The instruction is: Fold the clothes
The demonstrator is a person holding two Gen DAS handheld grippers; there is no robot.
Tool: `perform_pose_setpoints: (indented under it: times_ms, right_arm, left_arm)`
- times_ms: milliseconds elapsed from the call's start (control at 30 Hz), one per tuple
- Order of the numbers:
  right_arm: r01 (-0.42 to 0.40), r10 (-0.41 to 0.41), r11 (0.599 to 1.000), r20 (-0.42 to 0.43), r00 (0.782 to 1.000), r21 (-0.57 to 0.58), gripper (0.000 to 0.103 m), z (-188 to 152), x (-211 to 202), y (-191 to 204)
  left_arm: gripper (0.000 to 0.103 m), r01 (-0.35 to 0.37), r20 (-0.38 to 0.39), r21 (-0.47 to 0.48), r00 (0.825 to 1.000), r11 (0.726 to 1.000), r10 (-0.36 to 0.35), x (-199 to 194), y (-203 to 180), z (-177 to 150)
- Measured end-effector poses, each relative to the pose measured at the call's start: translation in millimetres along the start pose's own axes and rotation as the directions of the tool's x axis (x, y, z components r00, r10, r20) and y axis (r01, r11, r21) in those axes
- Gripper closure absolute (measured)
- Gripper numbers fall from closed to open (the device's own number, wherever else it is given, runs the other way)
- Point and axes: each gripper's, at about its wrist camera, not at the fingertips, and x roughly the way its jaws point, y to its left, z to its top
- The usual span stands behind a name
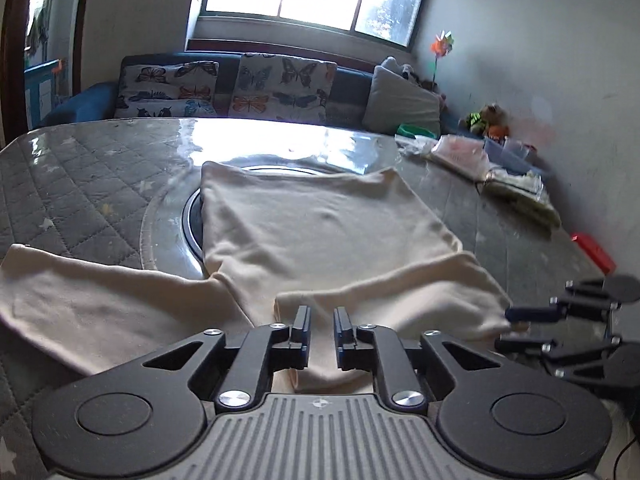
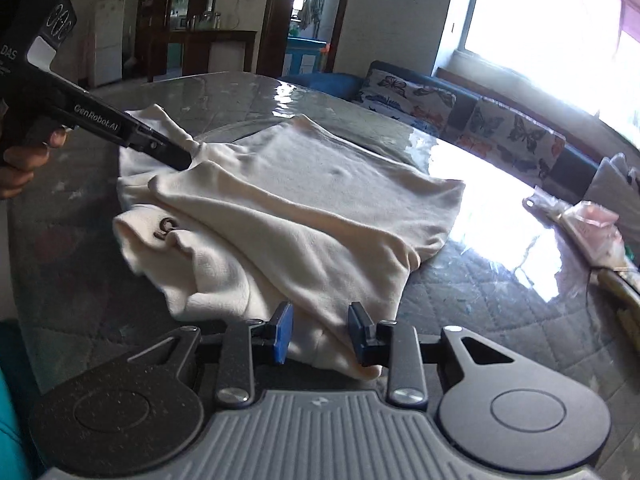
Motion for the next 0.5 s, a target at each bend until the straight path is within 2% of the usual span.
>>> perform_pose_setpoints:
  times_ms: [100,200,333,500]
  right_arm:
    - [0.003,-0.003,1.000,0.006,1.000,-0.029,0.081,3.2,3.1,4.5]
    - [0.028,-0.028,0.996,0.005,1.000,-0.089,0.098,3.6,5.7,11.4]
    - [0.038,-0.035,0.997,0.038,0.999,-0.062,0.100,7.9,-12.4,5.5]
    - [-0.001,0.000,0.999,-0.015,1.000,-0.046,0.098,3.4,-8.4,0.0]
  left_arm:
    - [0.082,0.005,-0.013,0.007,1.000,1.000,-0.005,4.8,-0.1,-0.6]
    - [0.081,0.007,-0.032,0.014,0.999,1.000,-0.007,9.6,0.7,-1.1]
    - [0.091,-0.009,-0.021,0.055,1.000,0.998,0.010,10.6,-2.4,-1.4]
    - [0.091,-0.032,-0.013,0.110,0.999,0.993,0.034,14.1,-4.2,-4.7]
